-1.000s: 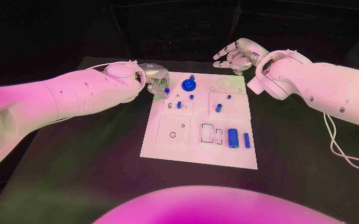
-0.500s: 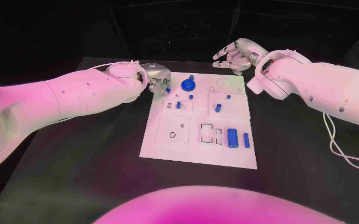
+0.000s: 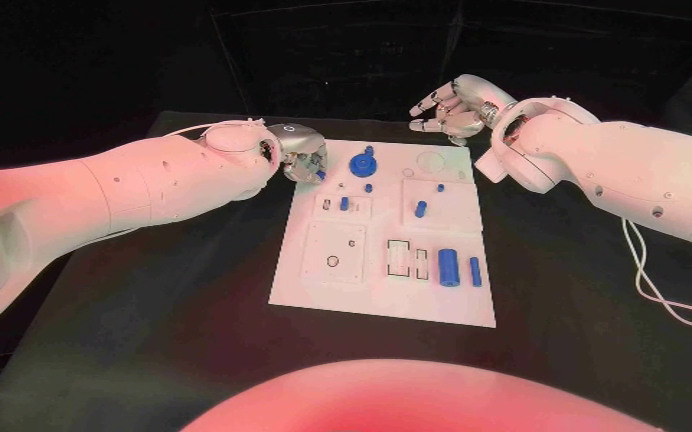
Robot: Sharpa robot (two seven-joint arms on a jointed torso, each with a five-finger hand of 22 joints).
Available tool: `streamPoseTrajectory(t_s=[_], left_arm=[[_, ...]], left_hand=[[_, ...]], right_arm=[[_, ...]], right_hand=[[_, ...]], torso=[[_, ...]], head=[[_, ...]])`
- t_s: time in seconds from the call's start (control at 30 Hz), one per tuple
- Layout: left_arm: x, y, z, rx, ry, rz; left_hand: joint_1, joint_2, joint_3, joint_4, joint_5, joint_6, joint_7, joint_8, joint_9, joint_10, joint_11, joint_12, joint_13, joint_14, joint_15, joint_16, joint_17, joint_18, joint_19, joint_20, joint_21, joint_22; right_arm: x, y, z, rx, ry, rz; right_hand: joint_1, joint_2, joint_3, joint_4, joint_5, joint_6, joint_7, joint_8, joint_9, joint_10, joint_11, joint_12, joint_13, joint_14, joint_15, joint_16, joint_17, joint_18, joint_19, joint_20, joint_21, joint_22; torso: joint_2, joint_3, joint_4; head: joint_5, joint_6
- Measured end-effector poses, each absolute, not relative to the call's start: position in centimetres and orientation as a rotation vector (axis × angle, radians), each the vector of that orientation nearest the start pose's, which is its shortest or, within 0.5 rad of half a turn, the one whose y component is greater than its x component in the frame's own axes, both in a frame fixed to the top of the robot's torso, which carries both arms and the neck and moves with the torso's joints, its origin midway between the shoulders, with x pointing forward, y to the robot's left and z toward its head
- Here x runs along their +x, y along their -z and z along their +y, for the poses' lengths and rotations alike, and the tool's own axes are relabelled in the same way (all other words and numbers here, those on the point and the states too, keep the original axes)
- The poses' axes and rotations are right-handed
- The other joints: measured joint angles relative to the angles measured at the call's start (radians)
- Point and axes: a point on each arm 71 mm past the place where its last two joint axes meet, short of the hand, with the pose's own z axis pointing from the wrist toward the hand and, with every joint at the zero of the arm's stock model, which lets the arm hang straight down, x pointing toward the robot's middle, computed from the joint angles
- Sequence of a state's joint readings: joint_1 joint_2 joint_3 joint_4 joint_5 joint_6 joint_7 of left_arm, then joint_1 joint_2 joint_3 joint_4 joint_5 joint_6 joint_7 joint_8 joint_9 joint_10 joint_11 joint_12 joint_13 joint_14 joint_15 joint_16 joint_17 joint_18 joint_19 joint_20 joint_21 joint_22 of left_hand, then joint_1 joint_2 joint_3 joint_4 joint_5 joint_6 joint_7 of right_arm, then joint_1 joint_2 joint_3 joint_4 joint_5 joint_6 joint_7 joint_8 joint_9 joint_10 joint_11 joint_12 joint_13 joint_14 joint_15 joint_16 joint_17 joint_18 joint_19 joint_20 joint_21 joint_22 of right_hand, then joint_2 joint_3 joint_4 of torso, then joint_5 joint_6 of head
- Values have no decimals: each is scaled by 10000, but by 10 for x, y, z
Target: Assemble the parts on the task board
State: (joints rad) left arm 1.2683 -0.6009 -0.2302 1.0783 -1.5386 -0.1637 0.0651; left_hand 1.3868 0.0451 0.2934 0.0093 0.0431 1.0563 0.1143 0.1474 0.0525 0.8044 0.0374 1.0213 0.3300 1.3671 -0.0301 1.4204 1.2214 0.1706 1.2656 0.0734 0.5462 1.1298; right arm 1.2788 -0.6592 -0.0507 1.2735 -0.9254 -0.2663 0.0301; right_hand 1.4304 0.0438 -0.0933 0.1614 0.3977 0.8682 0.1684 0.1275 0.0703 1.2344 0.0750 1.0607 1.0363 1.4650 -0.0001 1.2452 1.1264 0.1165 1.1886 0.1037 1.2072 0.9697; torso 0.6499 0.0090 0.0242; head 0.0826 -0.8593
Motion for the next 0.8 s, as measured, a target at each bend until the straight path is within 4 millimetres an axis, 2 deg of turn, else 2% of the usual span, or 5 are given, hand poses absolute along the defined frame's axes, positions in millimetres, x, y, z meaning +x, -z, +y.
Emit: streamPoseTrajectory(t_s=[0.03,0.27,0.57,0.7,0.8], left_arm=[[543,241,204,4542,4523,18431],[542,242,206,4534,4549,18469],[542,242,206,4512,4590,18521],[542,242,206,4510,4613,18558],[542,242,206,4502,4619,18579]], left_hand=[[-58,58,36,70,-2,0,1,-7,-270,0,0,-1,-8,0,0,0,-8,-1,0,0,-14,0],[-420,418,34,178,-23,-2,1,-159,-228,-1,2,-1,-9,0,0,0,-18,0,0,0,-100,0],[-686,534,11,203,5,-4,3,-296,-228,-1,5,-1,-3,-1,0,0,-58,0,0,0,-152,-2],[-907,497,853,1012,3,-37,35,-391,-226,-22,57,-1,17,-1,0,0,-81,0,-1,0,-197,-2],[-1007,550,1074,1230,4,-40,37,-391,-224,-45,37,-1,33,-1,1,0,-92,0,-35,34,-197,-2]], right_arm=[[542,166,-178,2559,-9357,17147],[542,166,-178,2559,-9358,17147],[542,166,-179,2564,-9358,17145],[541,166,-179,2571,-9355,17144],[541,166,-180,2582,-9348,17143]], right_hand=[[0,0,0,0,0,0,0,0,0,0,0,0,0,0,0,0,0,0,0,0,0,0],[0,0,-2,61,0,0,0,0,0,0,0,0,0,0,0,0,-1,0,0,0,0,0],[0,0,-2,61,0,0,0,0,0,0,0,0,0,0,0,0,-2,0,0,0,0,0],[0,0,-2,61,0,0,0,0,0,0,0,0,0,0,0,0,-2,0,0,0,0,0],[0,0,-2,61,0,0,0,0,0,0,0,0,0,0,0,0,-3,0,0,0,0,0]], torso=[[0,1,1],[0,2,1],[1,3,-2],[2,4,-2],[4,4,-2]], head=[[0,4],[10,17],[23,44],[-8,57],[-18,58]])
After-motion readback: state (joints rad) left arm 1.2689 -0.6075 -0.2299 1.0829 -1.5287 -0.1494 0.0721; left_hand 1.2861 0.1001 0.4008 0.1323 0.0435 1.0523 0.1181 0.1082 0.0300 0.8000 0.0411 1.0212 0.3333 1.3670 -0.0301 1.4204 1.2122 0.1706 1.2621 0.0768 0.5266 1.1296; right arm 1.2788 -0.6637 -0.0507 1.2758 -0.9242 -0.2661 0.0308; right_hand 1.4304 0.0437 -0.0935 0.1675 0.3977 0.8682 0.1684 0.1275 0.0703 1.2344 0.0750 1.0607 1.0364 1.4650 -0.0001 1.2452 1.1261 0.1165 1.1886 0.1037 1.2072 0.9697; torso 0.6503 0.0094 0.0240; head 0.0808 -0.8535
